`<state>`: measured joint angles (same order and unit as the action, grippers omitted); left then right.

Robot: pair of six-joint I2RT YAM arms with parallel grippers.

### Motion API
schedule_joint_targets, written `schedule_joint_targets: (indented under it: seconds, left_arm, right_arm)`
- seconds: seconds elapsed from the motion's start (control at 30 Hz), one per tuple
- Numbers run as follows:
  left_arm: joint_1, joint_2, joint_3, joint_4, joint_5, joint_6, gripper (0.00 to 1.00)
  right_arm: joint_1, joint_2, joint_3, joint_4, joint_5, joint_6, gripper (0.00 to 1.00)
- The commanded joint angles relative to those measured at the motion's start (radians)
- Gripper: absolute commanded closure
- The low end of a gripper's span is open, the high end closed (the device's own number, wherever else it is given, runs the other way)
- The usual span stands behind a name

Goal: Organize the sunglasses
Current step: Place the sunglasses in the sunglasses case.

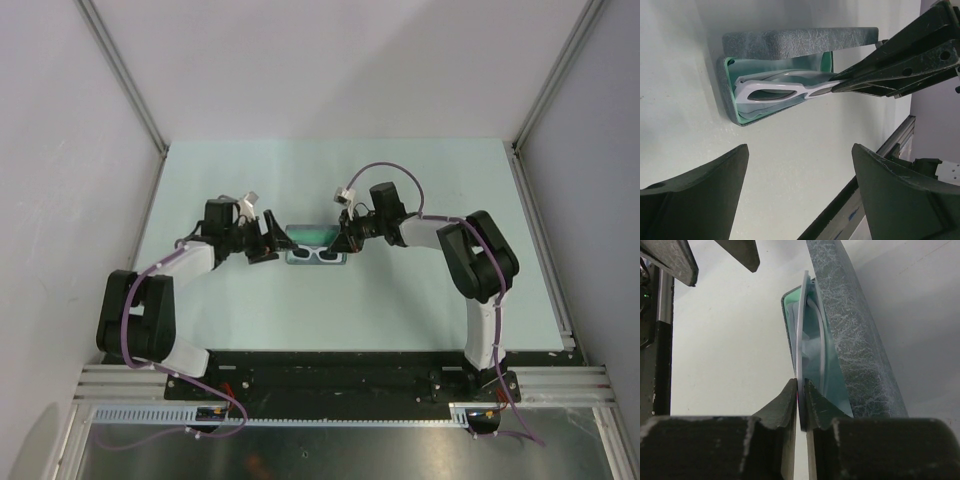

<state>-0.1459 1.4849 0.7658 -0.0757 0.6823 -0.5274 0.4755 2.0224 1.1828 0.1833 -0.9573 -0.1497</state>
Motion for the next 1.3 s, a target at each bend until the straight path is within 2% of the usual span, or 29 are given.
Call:
schedule_joint_targets:
  seconds: [0.0,0.43,1.0,1.03,1.27]
  left_arm:
    - [-0.011,0.003,0.035,0.031,-0.013,-0.016,0.11]
    - [-0.026,0.035,0.064,0.030,-0.032,-0.019,0.12]
    - [-0.027,0.034,0.067,0.031,-0.052,-0.014,0.13]
    - [-0.027,0.031,0.067,0.031,-0.053,-0.013,0.13]
    - [-0.027,0.021,0.058,0.031,-0.058,-0.014,0.13]
  right_arm:
    - [-0.006,0.022,0.029,-0.033,0.048,-0.057,0.85]
    - [-0.003,-0.005,0.029,-0.033,0.134,-0.074,0.76]
    - [0.046,-0.100,0.029,-0.116,0.267,-0.131,0.56]
    - [0.051,-0.106,0.029,-0.119,0.275,-0.137,0.43]
    - [0.058,-0.122,0.029,-0.131,0.347,-0.139,0.41]
